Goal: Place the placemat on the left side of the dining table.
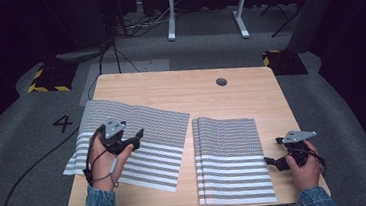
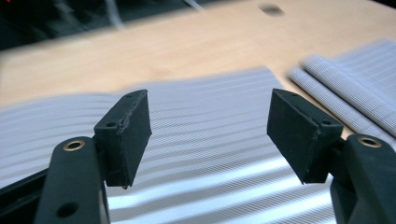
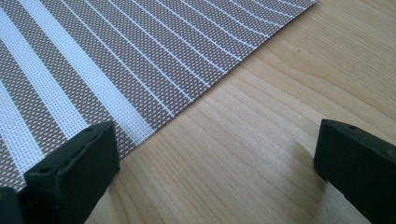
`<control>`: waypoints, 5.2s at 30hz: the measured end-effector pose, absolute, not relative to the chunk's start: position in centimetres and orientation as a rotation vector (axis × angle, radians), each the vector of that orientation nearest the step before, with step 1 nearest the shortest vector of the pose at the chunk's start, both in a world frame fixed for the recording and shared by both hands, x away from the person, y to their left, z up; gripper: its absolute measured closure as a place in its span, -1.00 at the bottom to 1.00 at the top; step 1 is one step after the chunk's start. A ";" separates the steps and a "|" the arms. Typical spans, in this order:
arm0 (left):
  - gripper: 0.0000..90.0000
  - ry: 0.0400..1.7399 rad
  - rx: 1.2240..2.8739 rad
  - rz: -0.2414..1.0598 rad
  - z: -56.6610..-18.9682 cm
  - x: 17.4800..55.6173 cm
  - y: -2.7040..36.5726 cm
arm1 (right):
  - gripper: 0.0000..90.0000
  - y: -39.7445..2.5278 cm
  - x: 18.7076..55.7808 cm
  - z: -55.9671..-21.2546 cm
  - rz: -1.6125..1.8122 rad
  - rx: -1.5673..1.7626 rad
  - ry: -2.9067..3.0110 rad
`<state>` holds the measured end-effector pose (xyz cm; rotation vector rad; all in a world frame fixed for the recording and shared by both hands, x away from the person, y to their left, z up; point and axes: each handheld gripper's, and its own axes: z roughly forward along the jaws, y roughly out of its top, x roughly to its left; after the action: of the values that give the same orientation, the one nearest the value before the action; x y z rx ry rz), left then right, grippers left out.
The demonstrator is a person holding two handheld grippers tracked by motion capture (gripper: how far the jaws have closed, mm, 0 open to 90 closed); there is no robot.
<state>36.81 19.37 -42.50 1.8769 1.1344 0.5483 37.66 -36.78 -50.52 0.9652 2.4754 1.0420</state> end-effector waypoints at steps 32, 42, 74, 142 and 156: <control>-0.46 1.269 2.206 0.383 -49.0 38.6 15.6 | -0.99 -36.8 37.7 -50.5 1.042 0.966 2.475; -0.28 1.246 2.192 0.382 -49.0 38.9 15.8 | -1.00 -36.8 37.7 -50.5 1.040 0.967 2.474; 0.92 0.812 1.952 0.317 -41.5 35.7 19.3 | -1.00 -36.8 37.7 -50.5 1.040 0.967 2.474; -0.37 1.617 2.060 0.461 -48.6 36.6 24.5 | -0.99 -36.8 37.7 -50.5 1.043 0.966 2.476; 0.88 1.330 2.192 0.539 -46.9 36.4 22.1 | -0.99 -36.8 37.7 -50.5 1.044 0.965 2.476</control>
<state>36.38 22.15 -46.88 2.1921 1.3300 0.5387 37.75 -36.79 -50.52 0.9649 2.4760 1.0439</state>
